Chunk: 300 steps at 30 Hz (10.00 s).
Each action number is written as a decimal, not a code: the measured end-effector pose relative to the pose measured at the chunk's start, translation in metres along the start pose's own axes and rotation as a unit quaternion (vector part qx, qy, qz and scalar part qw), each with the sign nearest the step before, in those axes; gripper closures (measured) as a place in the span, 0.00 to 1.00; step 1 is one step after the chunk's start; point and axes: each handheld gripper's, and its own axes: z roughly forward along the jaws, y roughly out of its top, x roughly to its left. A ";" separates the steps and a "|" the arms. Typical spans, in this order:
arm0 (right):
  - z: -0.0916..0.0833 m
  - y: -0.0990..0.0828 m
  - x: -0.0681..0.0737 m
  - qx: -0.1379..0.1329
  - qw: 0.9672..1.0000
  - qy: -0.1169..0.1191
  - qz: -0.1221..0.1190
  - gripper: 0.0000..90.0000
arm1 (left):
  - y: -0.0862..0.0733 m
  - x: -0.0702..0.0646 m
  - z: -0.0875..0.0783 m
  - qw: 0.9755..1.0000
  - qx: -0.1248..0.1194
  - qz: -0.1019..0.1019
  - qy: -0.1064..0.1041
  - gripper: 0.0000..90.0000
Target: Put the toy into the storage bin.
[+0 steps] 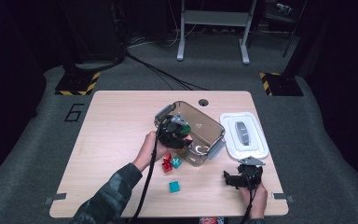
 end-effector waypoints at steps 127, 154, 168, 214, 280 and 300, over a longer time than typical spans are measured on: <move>0.000 0.000 0.000 0.000 1.000 0.000 0.001 0.01 | -0.077 0.006 -0.061 0.996 -0.018 -0.004 0.088 0.65; 0.000 0.000 0.000 0.000 1.000 0.000 0.000 0.01 | 0.005 0.008 -0.041 0.996 -0.035 0.010 0.079 0.65; 0.000 0.000 0.000 0.000 1.000 0.000 0.000 0.01 | 0.014 -0.007 -0.005 0.999 -0.022 0.005 0.044 0.65; 0.000 0.000 0.000 0.000 1.000 0.000 0.000 0.02 | -0.029 -0.018 -0.041 0.997 -0.021 -0.002 0.075 0.18; 0.000 0.000 0.000 -0.001 1.000 -0.001 0.001 0.02 | -0.116 0.028 0.020 0.989 0.013 -0.116 0.092 0.75; 0.000 0.000 0.000 -0.001 1.000 -0.001 0.000 0.02 | -0.110 0.032 -0.035 0.989 -0.008 -0.095 0.113 0.75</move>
